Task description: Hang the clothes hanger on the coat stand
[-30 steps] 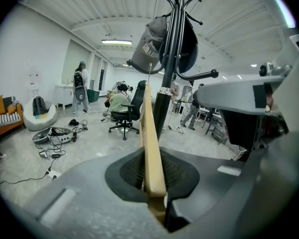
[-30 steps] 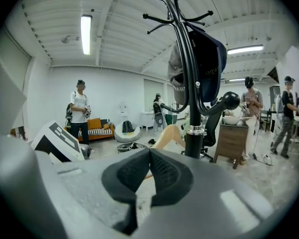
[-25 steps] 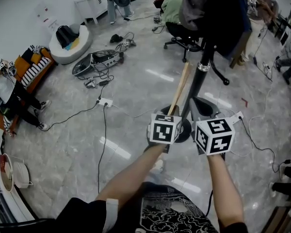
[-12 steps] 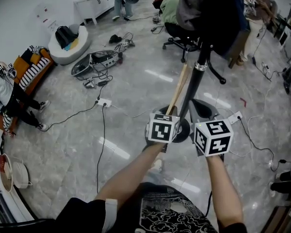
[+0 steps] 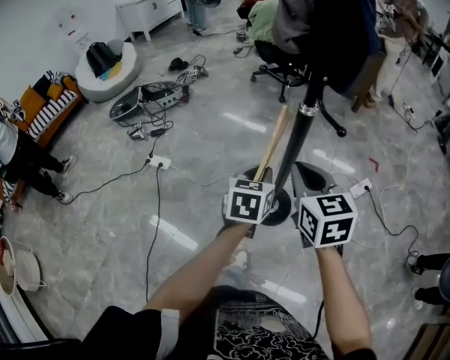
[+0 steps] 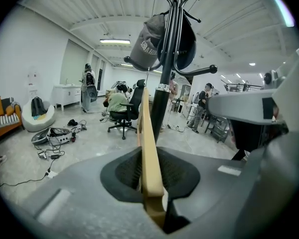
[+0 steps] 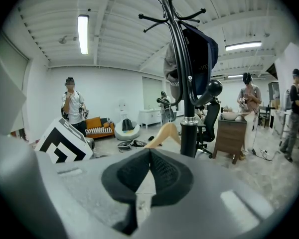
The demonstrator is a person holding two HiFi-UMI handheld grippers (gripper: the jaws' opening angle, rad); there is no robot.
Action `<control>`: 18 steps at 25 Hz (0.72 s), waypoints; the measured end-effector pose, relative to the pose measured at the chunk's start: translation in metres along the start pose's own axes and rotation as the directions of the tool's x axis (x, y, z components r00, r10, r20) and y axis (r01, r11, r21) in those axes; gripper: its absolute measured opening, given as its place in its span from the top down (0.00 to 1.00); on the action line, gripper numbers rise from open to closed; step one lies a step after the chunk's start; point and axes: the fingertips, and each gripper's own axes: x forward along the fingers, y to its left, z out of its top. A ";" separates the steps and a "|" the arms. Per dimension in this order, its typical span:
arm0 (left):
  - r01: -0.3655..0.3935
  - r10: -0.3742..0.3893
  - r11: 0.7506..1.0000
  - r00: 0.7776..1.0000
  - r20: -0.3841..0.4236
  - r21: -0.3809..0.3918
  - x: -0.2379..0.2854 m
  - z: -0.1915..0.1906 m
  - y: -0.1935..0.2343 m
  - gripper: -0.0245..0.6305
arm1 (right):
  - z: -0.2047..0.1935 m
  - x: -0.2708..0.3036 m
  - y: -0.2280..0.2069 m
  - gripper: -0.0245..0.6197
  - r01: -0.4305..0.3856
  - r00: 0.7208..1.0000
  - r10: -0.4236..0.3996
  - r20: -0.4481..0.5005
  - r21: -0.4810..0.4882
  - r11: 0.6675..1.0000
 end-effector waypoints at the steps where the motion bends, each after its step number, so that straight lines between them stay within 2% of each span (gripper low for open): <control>1: -0.001 0.001 1.000 1.000 0.003 0.004 -0.001 0.001 0.001 0.90 | 0.000 0.000 0.001 0.96 -0.001 1.000 0.001 0.000 0.001 1.000; 6: -0.012 0.012 1.000 1.000 0.025 0.011 -0.009 0.005 0.003 0.82 | -0.001 -0.002 0.007 0.96 -0.007 1.000 0.007 -0.001 0.001 1.000; 13: -0.012 0.011 1.000 0.999 0.042 0.015 -0.018 0.008 0.002 0.82 | -0.003 -0.004 0.010 0.96 -0.013 1.000 0.013 0.003 0.005 1.000; 18: 0.006 -0.008 1.000 0.997 0.081 0.029 -0.033 0.021 -0.012 0.82 | -0.002 -0.011 0.012 0.96 -0.015 1.000 0.014 0.015 0.006 1.000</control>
